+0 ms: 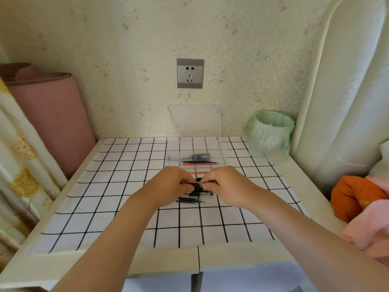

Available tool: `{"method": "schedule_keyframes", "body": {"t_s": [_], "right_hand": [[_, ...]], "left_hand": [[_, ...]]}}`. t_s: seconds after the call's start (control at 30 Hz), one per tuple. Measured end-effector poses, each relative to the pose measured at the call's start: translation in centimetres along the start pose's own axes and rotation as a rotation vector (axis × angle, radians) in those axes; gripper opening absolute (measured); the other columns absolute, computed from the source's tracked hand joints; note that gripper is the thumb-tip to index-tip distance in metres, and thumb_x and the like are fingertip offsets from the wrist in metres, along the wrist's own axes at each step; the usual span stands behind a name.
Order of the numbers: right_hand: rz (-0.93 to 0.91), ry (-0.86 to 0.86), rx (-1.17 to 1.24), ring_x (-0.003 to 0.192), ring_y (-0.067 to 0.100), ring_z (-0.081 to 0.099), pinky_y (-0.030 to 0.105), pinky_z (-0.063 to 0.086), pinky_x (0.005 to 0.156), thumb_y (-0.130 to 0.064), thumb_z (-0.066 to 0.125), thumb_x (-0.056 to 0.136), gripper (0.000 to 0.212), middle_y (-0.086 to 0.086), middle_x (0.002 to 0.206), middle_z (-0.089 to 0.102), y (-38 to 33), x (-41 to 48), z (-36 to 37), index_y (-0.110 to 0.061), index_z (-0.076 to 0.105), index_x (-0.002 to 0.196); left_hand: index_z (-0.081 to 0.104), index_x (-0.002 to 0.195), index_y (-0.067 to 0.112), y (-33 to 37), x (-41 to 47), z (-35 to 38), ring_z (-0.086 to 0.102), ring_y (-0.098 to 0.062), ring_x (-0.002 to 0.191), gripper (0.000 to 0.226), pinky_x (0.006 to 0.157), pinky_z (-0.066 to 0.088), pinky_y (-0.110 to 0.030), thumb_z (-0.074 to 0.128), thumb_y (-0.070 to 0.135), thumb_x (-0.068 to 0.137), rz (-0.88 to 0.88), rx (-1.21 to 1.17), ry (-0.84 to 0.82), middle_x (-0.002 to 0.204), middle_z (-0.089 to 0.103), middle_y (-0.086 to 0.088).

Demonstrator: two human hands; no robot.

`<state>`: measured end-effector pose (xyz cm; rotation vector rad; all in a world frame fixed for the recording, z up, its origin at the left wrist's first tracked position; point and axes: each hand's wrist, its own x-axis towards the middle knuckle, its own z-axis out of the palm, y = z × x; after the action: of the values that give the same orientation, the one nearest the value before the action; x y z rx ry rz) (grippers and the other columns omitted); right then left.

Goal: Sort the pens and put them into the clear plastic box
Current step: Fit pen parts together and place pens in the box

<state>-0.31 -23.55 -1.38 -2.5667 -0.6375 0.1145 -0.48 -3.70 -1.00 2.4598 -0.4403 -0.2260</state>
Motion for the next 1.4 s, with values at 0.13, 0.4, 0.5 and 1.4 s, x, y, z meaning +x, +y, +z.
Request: {"method": "schedule_keyframes", "body": {"t_s": [0.13, 0.4, 0.5, 1.4], "right_hand": [[0.03, 0.028, 0.101, 0.06, -0.005, 0.054, 0.011, 0.037, 0.057, -0.023, 0.053, 0.1, 0.026, -0.017, 0.064, 0.059, -0.3, -0.3, 0.9, -0.029, 0.073, 0.084], [0.028, -0.002, 0.005, 0.082, 0.012, 0.059, 0.028, 0.046, 0.074, -0.023, 0.052, 0.1, 0.022, -0.001, 0.09, 0.065, -1.2, -0.1, -0.1, -0.024, 0.074, 0.102], [0.051, 0.113, 0.013, 0.093, 0.012, 0.059, 0.023, 0.042, 0.079, -0.021, 0.056, 0.099, 0.023, -0.003, 0.101, 0.066, -0.3, 1.0, -0.9, -0.018, 0.073, 0.113], [0.269, 0.186, -0.343, 0.127, 0.027, 0.048, 0.044, 0.03, 0.104, -0.024, 0.039, 0.1, 0.04, -0.001, 0.138, 0.057, 4.3, 11.6, 1.6, -0.032, 0.057, 0.134]], "left_hand": [[0.078, 0.098, 0.028, -0.5, -0.6, -0.1, 0.067, -0.019, 0.078, 0.017, 0.076, 0.055, -0.031, 0.072, 0.016, 0.087, 0.011, -0.057, 0.062, 0.083, 0.073, 0.005], [0.074, 0.097, 0.03, -0.2, -0.2, 0.2, 0.064, -0.009, 0.086, 0.019, 0.083, 0.055, -0.031, 0.077, 0.018, 0.082, 0.062, 0.054, 0.127, 0.09, 0.068, 0.015], [0.065, 0.12, 0.03, -0.8, 0.2, 0.0, 0.052, -0.012, 0.109, 0.038, 0.096, 0.043, -0.029, 0.075, 0.029, 0.083, 0.108, 0.24, 0.312, 0.112, 0.061, 0.012], [0.032, 0.15, 0.024, -5.4, 1.7, 1.5, 0.026, -0.015, 0.138, 0.063, 0.115, 0.029, -0.034, 0.052, 0.047, 0.095, 0.053, 0.295, 0.284, 0.148, 0.039, 0.005]]}}
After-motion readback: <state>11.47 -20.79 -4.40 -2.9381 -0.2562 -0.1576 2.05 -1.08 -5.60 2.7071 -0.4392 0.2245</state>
